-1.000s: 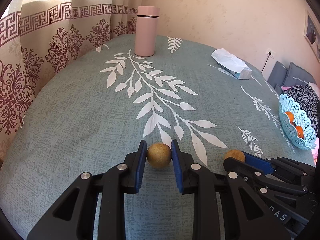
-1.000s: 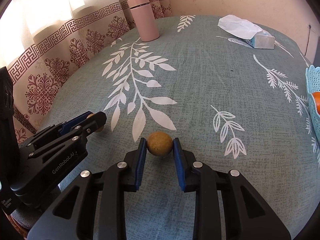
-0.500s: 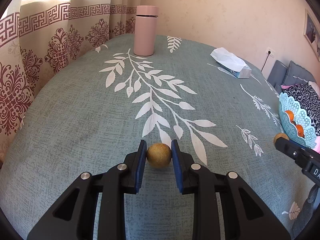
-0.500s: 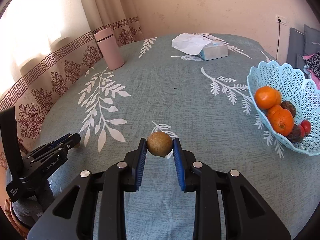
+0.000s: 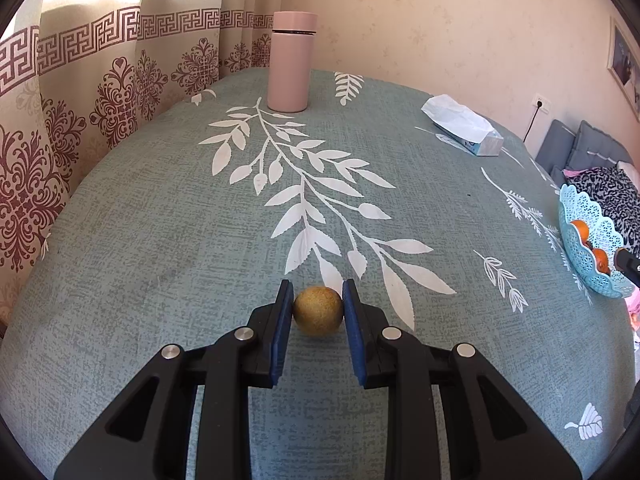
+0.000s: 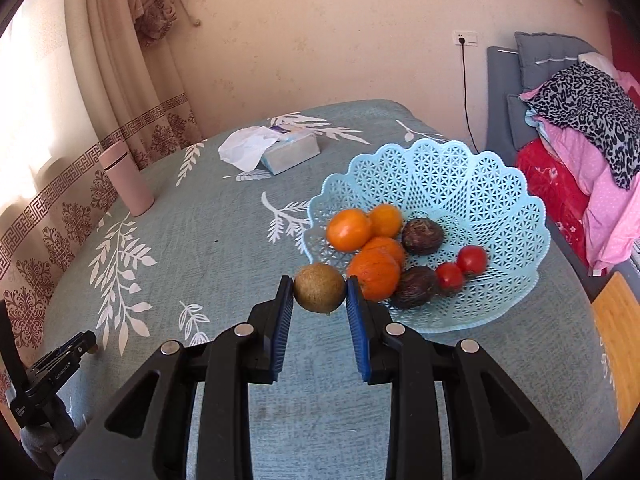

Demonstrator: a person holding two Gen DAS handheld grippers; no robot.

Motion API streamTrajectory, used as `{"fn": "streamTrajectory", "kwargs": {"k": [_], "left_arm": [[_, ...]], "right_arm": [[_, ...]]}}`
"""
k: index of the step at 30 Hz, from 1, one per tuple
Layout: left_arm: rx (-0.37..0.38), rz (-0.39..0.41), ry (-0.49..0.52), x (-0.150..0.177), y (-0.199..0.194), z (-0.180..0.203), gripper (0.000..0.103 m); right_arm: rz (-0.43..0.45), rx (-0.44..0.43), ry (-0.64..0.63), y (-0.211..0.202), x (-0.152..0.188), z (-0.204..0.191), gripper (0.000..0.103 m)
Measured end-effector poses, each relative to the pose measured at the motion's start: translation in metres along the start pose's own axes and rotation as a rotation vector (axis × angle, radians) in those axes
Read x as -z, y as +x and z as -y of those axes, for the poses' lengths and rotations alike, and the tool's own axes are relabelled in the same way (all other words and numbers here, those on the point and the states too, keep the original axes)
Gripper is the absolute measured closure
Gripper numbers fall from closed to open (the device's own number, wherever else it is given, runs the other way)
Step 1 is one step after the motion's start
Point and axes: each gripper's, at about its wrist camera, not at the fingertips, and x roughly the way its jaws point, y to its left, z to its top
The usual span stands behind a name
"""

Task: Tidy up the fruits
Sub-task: 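Carry the tan fruit into the blue basket and open the right tool, then carry the tan fruit into the blue basket and open the left tool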

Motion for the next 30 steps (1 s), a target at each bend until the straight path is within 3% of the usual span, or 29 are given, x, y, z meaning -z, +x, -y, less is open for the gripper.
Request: {"fn": "streamTrajectory", "kwargs": {"k": [11,14,24,28,30], "left_arm": [[-0.013,-0.004,0.013,-0.001,-0.002,0.001,0.077],[-0.016,0.002,0.021,-0.002,-0.004,0.005,0.077],[0.016,0.027,0.069,-0.018,-0.018,0.035,0.077],[0.057,0.018,0.119,-0.024,-0.019,0.062,0.077],[0.084,0.012,0.153,-0.026,-0.019,0.08,0.077]], "right_arm": [[0.044,0.121,0.126,-0.007,-0.007,0.057,0.075],[0.06,0.141,0.177,-0.012,-0.006,0.075,0.054],[0.179,0.299,0.134,-0.032,0.005,0.09,0.053],[0.214,0.329,0.113,-0.03,0.013,0.087,0.04],[0.217,0.333,0.105,-0.028,0.016,0.086,0.04]]}}
